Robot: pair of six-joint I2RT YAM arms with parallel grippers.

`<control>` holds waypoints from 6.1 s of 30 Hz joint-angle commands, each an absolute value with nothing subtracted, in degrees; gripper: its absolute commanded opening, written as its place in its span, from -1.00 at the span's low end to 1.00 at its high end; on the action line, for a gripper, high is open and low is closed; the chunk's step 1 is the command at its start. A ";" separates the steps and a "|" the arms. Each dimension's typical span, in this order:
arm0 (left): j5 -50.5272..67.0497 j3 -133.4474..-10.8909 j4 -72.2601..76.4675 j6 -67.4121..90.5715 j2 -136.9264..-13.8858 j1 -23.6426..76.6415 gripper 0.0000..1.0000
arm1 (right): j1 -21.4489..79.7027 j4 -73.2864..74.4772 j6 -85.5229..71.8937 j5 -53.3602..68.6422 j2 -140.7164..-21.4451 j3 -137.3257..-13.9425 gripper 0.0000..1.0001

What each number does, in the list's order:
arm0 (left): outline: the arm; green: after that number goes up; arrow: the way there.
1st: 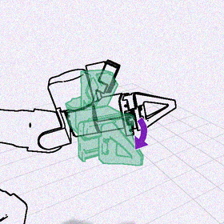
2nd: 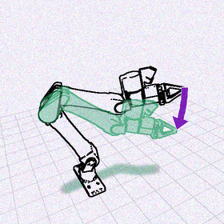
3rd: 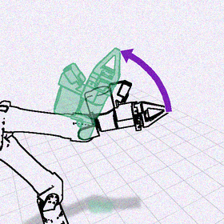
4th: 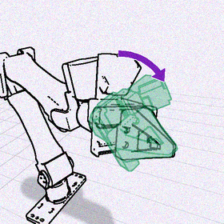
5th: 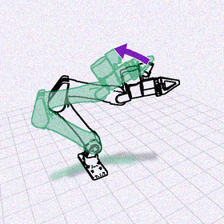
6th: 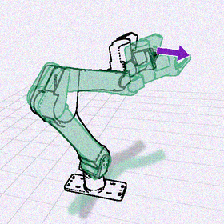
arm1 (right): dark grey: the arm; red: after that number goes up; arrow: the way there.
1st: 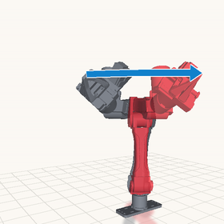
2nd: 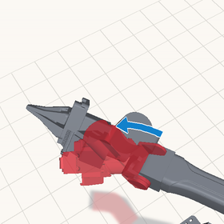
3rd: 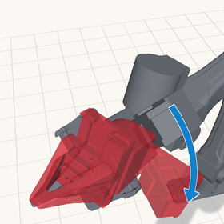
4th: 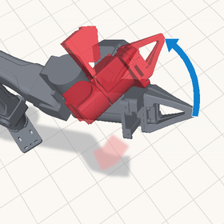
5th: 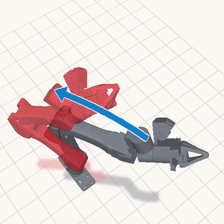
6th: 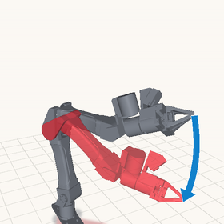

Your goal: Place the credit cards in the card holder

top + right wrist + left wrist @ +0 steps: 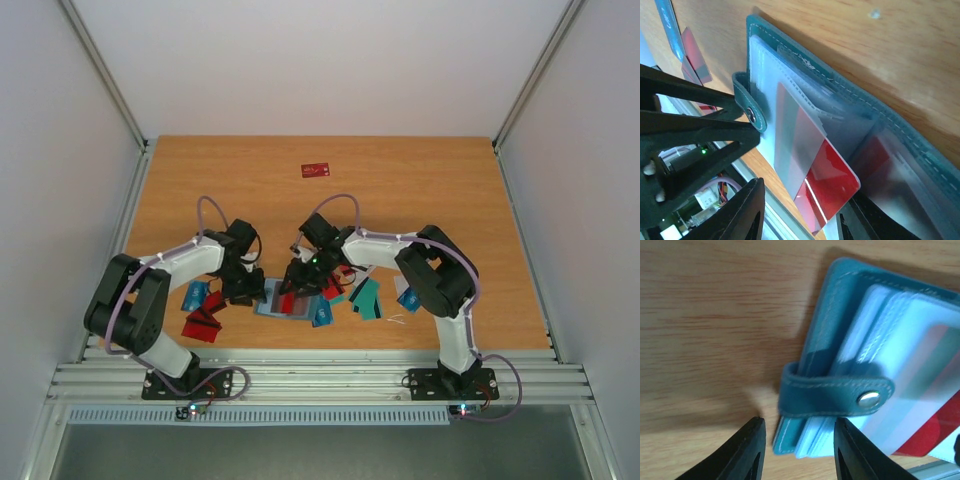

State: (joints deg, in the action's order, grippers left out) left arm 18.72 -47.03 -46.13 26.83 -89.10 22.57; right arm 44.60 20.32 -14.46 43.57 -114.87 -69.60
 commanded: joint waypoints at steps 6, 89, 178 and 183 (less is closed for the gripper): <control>25.58 -45.46 -41.76 27.22 -89.95 22.59 -0.26 | 46.48 32.01 -14.19 40.76 -119.38 -78.21 -0.15; 31.49 -54.53 -35.79 27.30 -90.98 32.34 -0.34 | 43.56 40.58 -10.18 34.95 -108.35 -77.25 -0.65; 25.15 -48.19 -33.26 24.87 -90.67 30.05 -0.27 | 41.70 32.94 -14.42 34.54 -114.15 -65.69 -0.98; 25.92 -48.47 -32.73 24.87 -91.00 30.04 -0.27 | 41.72 33.20 -14.24 34.54 -114.22 -65.68 -0.98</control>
